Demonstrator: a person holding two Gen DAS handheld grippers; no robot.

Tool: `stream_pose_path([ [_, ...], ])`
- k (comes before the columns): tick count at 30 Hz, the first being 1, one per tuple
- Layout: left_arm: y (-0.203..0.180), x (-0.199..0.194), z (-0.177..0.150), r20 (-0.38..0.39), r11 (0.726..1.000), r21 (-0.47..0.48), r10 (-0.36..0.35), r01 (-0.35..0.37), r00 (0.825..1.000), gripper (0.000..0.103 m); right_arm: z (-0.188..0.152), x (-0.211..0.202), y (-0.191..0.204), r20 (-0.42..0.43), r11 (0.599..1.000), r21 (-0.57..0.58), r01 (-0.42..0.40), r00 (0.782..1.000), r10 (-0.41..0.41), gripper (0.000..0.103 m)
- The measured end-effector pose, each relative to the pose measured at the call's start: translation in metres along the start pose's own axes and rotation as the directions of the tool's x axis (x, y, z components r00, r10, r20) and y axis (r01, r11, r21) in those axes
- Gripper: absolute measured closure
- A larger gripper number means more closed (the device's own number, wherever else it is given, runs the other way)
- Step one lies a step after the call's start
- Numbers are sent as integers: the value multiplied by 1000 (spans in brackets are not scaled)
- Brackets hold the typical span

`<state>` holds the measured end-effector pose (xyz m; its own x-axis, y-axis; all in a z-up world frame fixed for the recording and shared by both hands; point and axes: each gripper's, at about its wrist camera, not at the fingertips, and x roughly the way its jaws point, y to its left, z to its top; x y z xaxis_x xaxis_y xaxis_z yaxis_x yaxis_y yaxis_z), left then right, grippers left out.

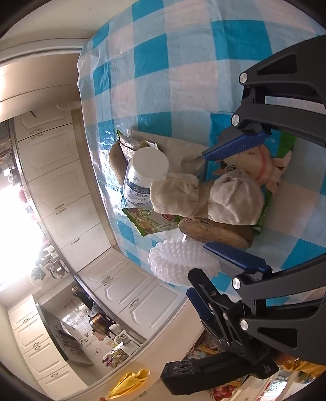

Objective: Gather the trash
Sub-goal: 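Grasp the white foam net with the left tool while the right tool grasps the beige cloth bundle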

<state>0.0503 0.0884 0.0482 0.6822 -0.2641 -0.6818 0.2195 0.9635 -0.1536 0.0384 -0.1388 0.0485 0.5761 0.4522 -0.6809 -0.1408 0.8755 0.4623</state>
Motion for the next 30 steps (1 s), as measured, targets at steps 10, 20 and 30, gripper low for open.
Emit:
stream_pose_path([
  [10, 3, 14, 3, -26, 999, -35, -1, 1, 1000, 50, 11, 20, 5, -31, 998, -38, 47, 998, -49, 55],
  [20, 9, 8, 3, -9, 997, -76, -5, 4, 1000, 56, 10, 14, -4, 6, 1000, -7, 30, 1000, -30, 68],
  [30, 13, -19, 2, 44, 995, -102, -17, 21, 999, 56, 12, -15, -14, 65, 992, 95, -81, 995, 75, 68],
])
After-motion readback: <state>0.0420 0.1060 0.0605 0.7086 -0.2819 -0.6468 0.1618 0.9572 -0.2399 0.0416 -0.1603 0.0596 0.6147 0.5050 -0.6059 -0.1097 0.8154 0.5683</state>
